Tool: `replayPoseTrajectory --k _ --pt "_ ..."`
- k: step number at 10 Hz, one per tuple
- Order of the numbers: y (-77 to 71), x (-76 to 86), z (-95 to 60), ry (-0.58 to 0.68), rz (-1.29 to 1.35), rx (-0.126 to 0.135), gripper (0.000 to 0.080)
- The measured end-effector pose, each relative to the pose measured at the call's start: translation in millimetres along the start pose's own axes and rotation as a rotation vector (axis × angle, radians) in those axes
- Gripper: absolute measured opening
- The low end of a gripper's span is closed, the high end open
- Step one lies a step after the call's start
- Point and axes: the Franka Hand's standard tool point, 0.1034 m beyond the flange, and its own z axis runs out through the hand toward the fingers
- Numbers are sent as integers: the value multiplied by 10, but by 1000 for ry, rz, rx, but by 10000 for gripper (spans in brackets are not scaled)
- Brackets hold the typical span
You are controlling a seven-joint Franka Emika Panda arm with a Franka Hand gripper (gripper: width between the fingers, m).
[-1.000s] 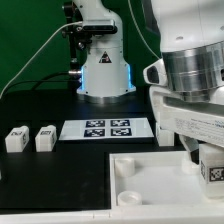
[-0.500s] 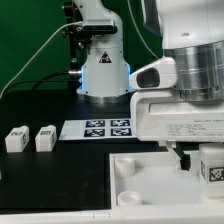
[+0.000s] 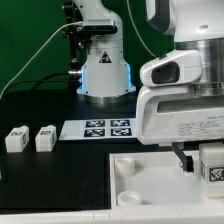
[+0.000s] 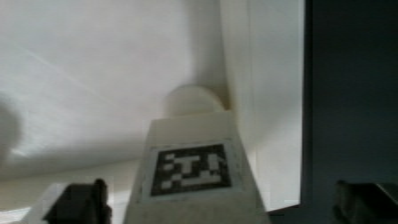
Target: Assemble one leg
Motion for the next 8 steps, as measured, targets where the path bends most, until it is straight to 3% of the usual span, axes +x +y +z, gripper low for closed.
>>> replayPoseTrajectory --k 1,2,4,8 --pt "-17 -6 2 -2 115 8 539" --pt "-19 -11 4 -5 177 11 318" --pt "33 -18 21 -11 393 7 294" --pt "38 -6 41 -47 971 43 293"
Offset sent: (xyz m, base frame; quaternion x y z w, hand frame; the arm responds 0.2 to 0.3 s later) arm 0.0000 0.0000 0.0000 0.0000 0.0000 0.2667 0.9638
